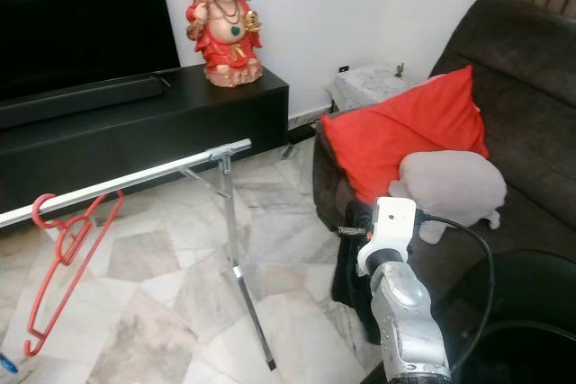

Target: Hang hanger

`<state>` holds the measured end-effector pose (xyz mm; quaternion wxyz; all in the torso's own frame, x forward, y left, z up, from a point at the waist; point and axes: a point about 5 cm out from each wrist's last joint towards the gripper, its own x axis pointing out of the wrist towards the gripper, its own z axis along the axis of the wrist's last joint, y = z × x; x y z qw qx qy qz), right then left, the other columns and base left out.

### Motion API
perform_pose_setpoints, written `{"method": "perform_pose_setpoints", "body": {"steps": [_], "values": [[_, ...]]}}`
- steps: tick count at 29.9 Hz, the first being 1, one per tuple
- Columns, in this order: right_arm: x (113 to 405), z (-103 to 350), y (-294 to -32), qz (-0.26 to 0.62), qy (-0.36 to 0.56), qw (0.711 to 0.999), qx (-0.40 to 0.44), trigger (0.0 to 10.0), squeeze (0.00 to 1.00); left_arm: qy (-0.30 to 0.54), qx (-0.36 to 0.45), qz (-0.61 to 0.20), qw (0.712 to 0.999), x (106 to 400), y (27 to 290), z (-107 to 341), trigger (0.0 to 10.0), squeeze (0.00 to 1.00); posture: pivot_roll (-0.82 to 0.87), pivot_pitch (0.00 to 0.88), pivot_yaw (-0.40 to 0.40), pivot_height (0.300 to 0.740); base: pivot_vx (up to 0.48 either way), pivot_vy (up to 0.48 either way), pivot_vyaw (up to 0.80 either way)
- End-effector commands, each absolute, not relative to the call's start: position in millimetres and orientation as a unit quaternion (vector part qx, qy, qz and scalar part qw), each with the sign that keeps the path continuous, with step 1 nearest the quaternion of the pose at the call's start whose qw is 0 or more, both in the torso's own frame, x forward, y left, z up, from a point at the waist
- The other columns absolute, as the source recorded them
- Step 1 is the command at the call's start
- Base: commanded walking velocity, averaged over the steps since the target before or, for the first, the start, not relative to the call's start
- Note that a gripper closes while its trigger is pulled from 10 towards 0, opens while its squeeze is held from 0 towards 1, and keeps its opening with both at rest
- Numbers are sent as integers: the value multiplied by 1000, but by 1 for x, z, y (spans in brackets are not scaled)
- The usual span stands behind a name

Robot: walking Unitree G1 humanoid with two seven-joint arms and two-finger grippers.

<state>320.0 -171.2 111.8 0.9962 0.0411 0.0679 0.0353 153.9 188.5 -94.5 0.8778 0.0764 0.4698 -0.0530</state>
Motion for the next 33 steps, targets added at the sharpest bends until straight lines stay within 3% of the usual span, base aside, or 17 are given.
{"method": "perform_pose_setpoints", "body": {"steps": [1,8,33], "values": [[322,114,-166,47,57,996,41,10000,0,478,74,-48,874,149,191,-96,10000,0,-35,21,13,740,0,368,0],[320,107,-171,44,66,996,35,10000,0,476,80,-54,874,150,191,-96,10000,0,-31,23,10,740,0,87,162],[310,61,-183,17,126,991,39,10000,0,463,78,-32,882,150,195,-95,10000,0,-14,16,29,740,0,0,800]]}}
